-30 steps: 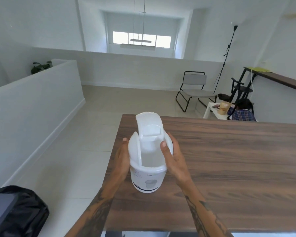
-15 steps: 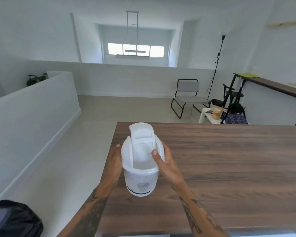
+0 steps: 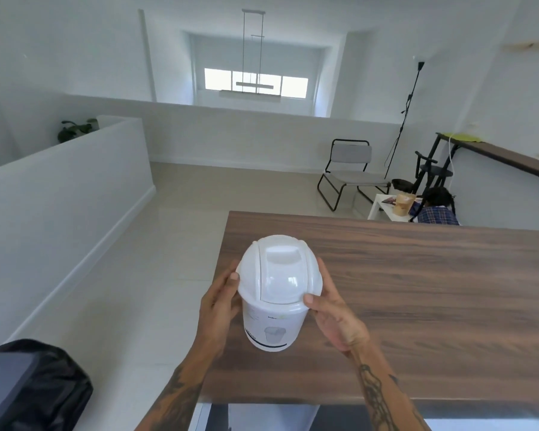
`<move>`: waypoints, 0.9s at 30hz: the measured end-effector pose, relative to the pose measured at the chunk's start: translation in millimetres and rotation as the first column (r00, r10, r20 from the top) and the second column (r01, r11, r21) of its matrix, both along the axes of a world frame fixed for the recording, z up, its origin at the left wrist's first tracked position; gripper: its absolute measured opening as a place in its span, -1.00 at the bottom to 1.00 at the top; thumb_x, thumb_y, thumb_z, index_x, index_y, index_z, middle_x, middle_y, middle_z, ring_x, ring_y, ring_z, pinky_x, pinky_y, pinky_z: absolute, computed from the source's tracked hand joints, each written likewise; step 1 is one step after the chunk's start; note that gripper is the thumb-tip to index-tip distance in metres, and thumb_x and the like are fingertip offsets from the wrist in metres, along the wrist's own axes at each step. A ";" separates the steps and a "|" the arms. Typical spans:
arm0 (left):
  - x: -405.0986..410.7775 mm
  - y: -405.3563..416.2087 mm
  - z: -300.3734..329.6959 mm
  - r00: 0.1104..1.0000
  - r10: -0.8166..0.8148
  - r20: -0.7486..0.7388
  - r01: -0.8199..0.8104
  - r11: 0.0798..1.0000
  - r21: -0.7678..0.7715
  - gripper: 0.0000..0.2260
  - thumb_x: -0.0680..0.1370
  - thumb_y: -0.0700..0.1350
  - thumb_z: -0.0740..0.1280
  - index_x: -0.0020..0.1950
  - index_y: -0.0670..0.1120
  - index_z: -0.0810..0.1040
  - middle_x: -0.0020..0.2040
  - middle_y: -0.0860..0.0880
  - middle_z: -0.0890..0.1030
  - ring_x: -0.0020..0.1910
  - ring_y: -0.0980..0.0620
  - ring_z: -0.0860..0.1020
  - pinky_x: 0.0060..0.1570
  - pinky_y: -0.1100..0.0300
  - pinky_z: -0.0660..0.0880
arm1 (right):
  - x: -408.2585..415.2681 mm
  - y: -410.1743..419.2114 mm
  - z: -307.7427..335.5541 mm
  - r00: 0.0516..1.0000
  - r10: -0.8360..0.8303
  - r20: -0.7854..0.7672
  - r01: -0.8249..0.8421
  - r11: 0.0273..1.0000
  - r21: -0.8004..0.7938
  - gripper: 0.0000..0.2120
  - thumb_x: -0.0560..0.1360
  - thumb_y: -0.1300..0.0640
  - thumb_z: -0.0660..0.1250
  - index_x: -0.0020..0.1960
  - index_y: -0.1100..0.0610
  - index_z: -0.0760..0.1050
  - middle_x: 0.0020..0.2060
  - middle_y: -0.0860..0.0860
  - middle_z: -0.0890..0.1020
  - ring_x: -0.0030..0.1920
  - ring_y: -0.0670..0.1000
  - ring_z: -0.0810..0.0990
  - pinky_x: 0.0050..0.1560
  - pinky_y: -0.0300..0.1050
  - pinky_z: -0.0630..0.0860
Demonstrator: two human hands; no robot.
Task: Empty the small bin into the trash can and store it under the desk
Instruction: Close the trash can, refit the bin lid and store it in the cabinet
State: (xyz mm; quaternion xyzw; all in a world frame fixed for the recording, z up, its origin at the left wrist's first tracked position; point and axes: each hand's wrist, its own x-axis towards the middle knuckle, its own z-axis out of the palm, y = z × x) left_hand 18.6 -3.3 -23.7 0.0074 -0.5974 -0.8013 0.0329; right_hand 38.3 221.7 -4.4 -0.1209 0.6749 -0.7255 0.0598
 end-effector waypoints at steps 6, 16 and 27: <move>29.1 -2.0 -5.5 0.997 -0.072 -0.003 0.072 0.991 0.109 -0.69 0.59 0.01 0.36 0.34 0.08 0.64 0.27 0.10 0.69 0.26 0.09 0.66 0.20 0.12 0.61 | 44.1 -1.1 8.0 1.000 -0.013 -0.003 0.013 0.998 0.066 -0.17 0.44 0.25 0.38 0.57 -0.14 0.08 0.50 0.08 0.34 0.48 0.19 0.31 0.43 0.22 0.23; 115.6 12.9 27.2 0.995 -0.061 -0.076 0.074 0.980 0.185 -0.64 0.61 -0.04 0.33 0.42 0.00 0.58 0.33 0.08 0.65 0.33 0.07 0.61 0.35 0.04 0.53 | 130.1 15.7 31.7 0.999 0.028 -0.039 -0.026 0.999 0.042 -0.16 0.47 0.28 0.36 0.57 -0.18 0.05 0.52 0.04 0.30 0.50 0.15 0.29 0.47 0.23 0.15; 235.2 62.9 -48.7 0.992 -0.119 0.046 0.111 0.984 0.142 -0.63 0.71 -0.15 0.19 0.52 -0.12 0.45 0.44 -0.03 0.58 0.43 -0.05 0.53 0.42 -0.06 0.46 | 250.5 64.3 -57.2 0.992 0.014 0.127 -0.003 0.996 -0.086 -0.05 0.38 0.25 0.46 0.57 -0.17 0.02 0.51 -0.01 0.32 0.50 0.12 0.30 0.47 0.22 0.23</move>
